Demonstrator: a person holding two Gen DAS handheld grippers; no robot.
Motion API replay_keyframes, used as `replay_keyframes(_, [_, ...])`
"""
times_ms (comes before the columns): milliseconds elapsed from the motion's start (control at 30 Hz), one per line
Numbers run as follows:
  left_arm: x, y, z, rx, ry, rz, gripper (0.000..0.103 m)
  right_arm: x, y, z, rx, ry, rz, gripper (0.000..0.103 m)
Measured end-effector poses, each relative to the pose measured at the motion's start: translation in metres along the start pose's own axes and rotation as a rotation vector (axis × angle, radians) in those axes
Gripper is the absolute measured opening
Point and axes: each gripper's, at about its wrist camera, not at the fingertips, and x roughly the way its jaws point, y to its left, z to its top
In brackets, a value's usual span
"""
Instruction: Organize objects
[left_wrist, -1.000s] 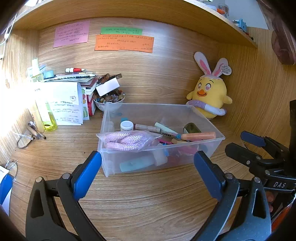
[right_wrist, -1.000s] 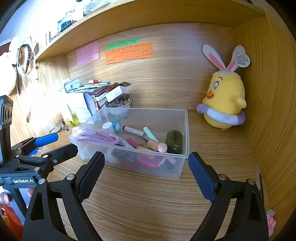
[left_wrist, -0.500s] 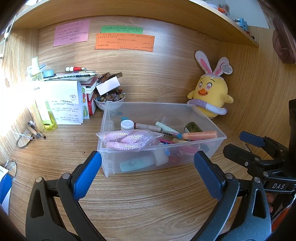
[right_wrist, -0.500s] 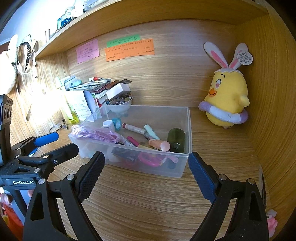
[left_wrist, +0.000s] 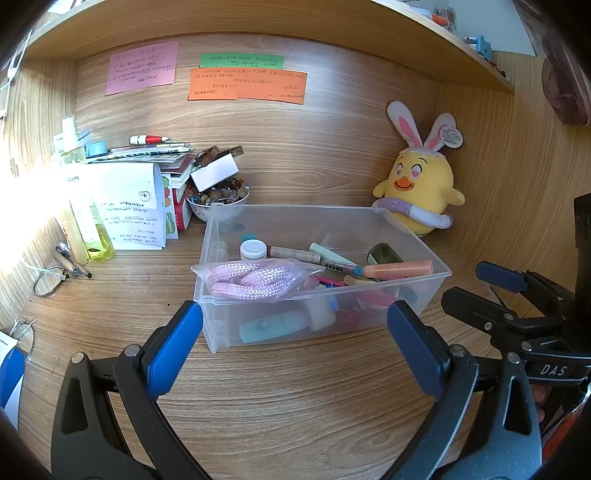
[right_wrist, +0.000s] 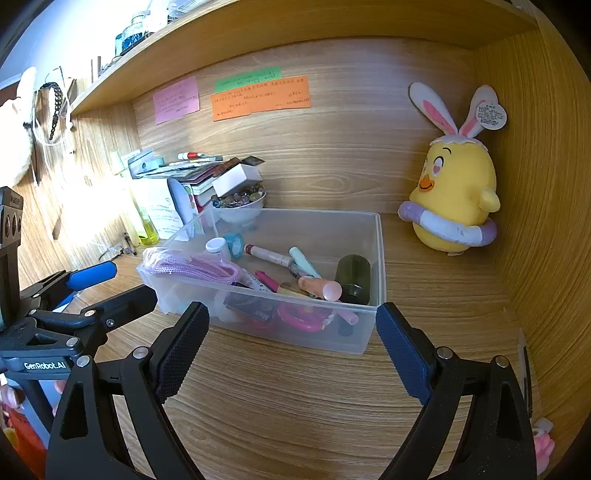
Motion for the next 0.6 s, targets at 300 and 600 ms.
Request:
replay_keyframes(300, [-0.0009, -0.0001, -0.0007, -0.002, -0.002, -0.001, 0.101, -0.0001, 0.0011, -0.0001, 0.001, 0.001, -0.002, 0.091])
replay_keyframes(600, [-0.0023, -0.0025, -0.0014, 0.011, 0.011, -0.007, 0.101, 0.002, 0.0008, 0.0004, -0.001, 0.005, 0.0, 0.091])
